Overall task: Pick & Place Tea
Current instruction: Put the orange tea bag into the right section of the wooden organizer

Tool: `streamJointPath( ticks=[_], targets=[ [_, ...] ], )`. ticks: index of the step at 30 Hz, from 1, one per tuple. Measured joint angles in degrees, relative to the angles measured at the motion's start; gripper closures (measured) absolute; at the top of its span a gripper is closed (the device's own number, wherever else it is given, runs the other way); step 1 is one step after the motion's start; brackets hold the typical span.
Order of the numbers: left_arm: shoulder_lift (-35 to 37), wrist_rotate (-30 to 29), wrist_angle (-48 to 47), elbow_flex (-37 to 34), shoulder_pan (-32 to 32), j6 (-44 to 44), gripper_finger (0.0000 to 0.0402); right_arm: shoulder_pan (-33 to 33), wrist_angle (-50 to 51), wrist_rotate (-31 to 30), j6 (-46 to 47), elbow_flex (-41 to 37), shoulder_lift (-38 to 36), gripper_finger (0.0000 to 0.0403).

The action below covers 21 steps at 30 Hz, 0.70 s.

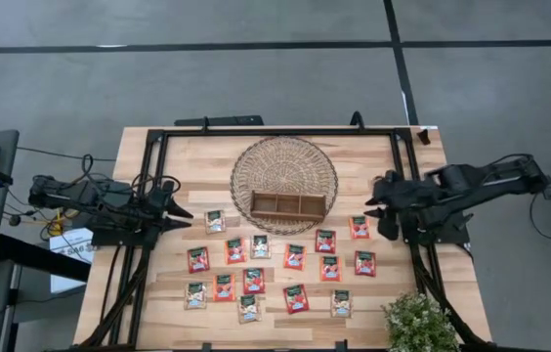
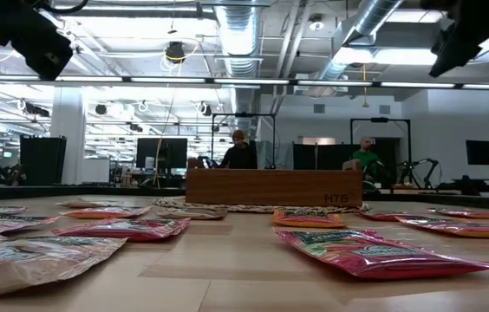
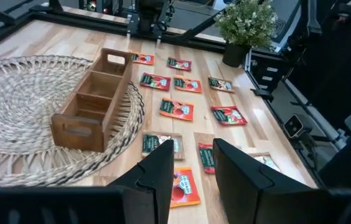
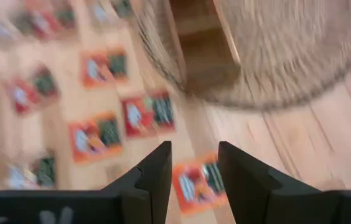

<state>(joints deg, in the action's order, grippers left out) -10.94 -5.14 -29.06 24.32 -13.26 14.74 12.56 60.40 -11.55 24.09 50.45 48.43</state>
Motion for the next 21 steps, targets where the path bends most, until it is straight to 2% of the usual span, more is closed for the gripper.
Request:
streamJointPath(
  ticks=[5,9,15,21],
  targets=[
    [-0.02,-0.70,1.57,-0.03,-0.01,-0.11,0.0298,0.02,2.39,-0.42,-1.79,3.71,8.21,0.0280],
    [0.16,-0.71,12.40,-4.01,-0.01,-1.68,0.0298,-0.08,2.41,-0.43,-4.49,5.58,12.83,0.0280],
    [0.17,-0.70,17.06,-11.90,-0.02,1.02,0.0298,-1.03,2.60,-0.39,-5.07,7.46,16.56,0.0280],
    [0.61,-0.80,18.70,-13.13,-0.02,-1.34,0.0298,-1.55,3.91,-0.15,-5.09,7.68,17.63,0.0280]
  ],
)
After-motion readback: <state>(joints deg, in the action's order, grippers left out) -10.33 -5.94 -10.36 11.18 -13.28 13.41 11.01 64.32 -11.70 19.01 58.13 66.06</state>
